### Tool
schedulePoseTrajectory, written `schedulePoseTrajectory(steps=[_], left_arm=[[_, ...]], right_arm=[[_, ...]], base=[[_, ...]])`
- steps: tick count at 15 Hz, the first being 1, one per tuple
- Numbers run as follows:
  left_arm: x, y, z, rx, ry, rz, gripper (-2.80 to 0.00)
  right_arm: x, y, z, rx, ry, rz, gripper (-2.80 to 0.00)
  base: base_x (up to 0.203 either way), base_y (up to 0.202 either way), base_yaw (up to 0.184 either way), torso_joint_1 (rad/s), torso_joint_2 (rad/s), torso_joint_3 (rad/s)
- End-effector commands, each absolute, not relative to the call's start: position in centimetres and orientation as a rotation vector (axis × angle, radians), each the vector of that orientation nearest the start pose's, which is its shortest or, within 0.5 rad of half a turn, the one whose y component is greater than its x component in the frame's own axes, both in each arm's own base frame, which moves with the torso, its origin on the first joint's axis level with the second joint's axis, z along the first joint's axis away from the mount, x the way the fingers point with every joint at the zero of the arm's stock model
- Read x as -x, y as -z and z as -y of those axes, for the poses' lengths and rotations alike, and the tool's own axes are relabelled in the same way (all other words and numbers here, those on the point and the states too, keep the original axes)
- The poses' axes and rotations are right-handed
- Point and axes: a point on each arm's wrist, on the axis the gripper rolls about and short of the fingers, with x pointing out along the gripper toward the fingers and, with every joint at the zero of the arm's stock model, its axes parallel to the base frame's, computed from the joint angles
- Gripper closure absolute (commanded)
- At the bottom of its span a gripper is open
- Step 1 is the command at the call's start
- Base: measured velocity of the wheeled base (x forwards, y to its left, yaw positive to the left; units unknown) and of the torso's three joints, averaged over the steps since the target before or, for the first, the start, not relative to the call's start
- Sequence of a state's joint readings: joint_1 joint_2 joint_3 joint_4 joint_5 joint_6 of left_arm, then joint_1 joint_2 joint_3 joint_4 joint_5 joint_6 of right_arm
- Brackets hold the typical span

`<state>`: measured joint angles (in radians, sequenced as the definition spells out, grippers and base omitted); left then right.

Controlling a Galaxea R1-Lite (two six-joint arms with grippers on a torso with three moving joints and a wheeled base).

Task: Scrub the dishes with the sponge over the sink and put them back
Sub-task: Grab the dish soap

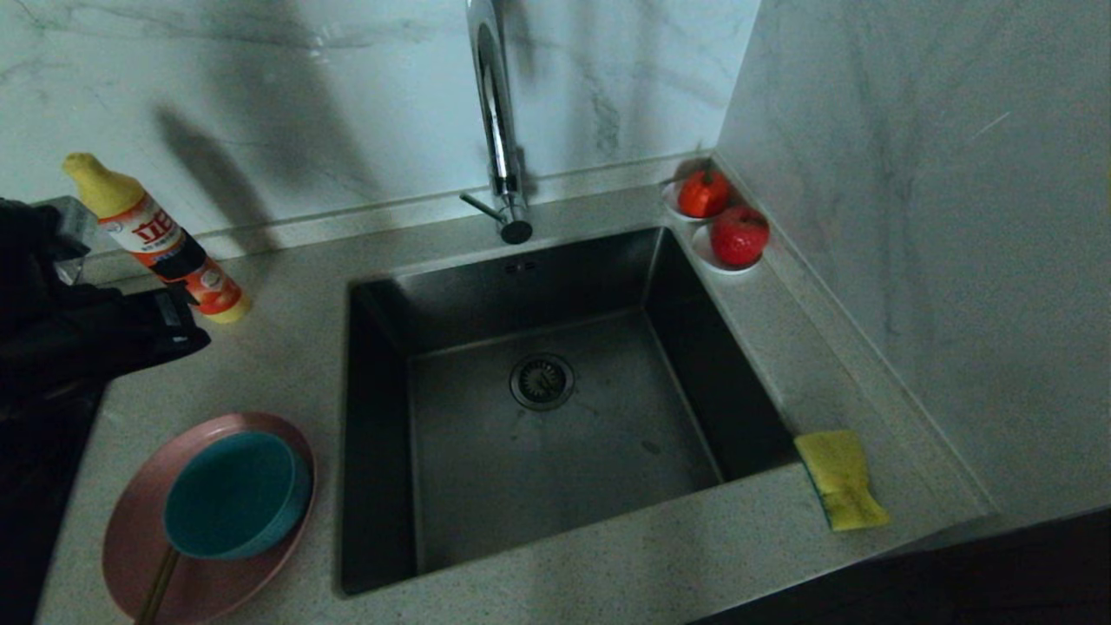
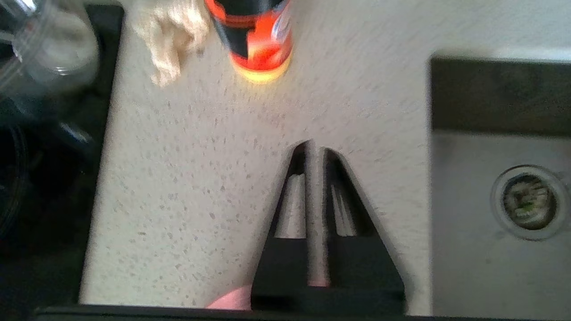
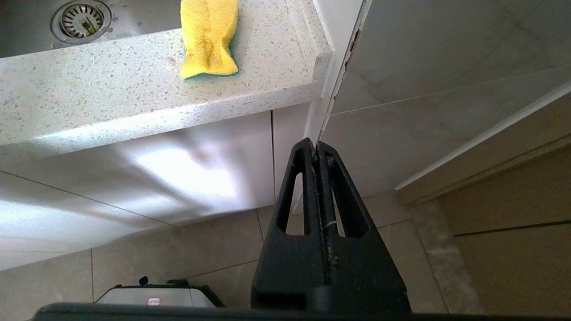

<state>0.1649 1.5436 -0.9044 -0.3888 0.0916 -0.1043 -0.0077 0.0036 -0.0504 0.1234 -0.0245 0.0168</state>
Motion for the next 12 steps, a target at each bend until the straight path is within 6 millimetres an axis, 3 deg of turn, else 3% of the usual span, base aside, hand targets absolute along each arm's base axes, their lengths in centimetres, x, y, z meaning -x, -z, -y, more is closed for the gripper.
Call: schedulePoseTrajectory(steps=[1,6,12], left_arm=[[-28.4,-21.4,-4.9,0.115,-0.282,-0.291,-2.8],[-29.3,-20.8,-5.2,0.15,-0.298,-0.297,-2.8],[-31.7,-20.7,-6.5,0.22,-0.396,-0.165,-2.8]], right_arm=[[2.7,-7.7,0.0,-0.016,0.033,-0.076,0.0],[2.7,-7.7,0.0,-0.016,0.033,-0.076,0.0],[2.7,-7.7,0.0,-0.016,0.033,-0.076,0.0]], base=[[0.0,0.0,0.0,0.0,0.0,0.0],[0.0,0.0,0.0,0.0,0.0,0.0],[0.0,0.0,0.0,0.0,0.0,0.0]])
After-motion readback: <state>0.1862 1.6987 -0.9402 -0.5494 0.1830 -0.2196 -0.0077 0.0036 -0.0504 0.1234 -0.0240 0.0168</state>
